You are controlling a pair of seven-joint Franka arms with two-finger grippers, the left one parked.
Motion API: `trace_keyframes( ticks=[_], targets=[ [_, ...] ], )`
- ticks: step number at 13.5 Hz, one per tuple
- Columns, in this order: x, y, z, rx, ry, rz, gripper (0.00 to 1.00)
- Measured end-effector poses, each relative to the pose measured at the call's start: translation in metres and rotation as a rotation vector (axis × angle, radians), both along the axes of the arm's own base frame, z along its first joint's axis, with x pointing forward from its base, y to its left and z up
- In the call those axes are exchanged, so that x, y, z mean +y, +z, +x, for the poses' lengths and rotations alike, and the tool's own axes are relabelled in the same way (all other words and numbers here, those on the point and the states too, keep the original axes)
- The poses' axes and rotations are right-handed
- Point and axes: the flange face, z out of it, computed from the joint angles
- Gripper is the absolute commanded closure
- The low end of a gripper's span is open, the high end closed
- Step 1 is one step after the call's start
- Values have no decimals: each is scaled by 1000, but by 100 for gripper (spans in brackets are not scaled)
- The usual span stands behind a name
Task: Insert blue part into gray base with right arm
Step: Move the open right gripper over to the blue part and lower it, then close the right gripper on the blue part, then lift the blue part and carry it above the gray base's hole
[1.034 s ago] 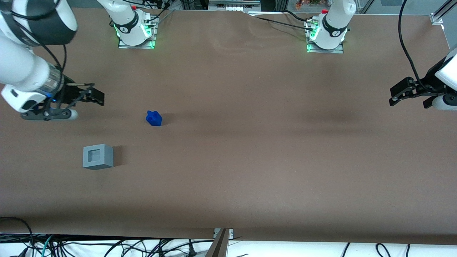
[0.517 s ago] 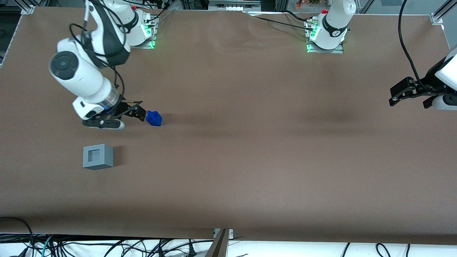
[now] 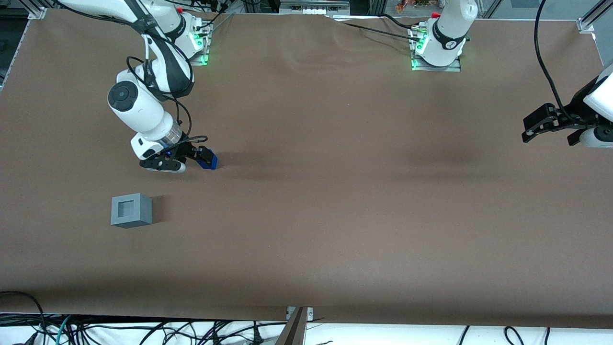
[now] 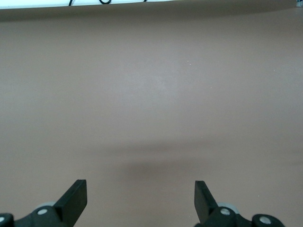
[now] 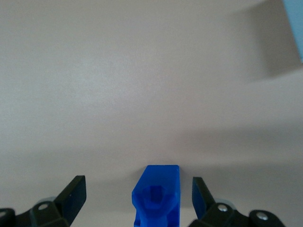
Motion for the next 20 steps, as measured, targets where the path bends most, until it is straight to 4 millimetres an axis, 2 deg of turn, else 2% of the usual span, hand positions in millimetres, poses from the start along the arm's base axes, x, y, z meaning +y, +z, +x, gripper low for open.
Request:
trace_keyframes(
  ticks=[8, 14, 17, 20],
  targets=[
    [0, -31, -19, 38, -4, 5, 4],
    [18, -43, -40, 53, -6, -130, 4],
    [18, -44, -42, 52, -12, -142, 5],
    [18, -44, -42, 52, -15, -141, 18]
  ],
)
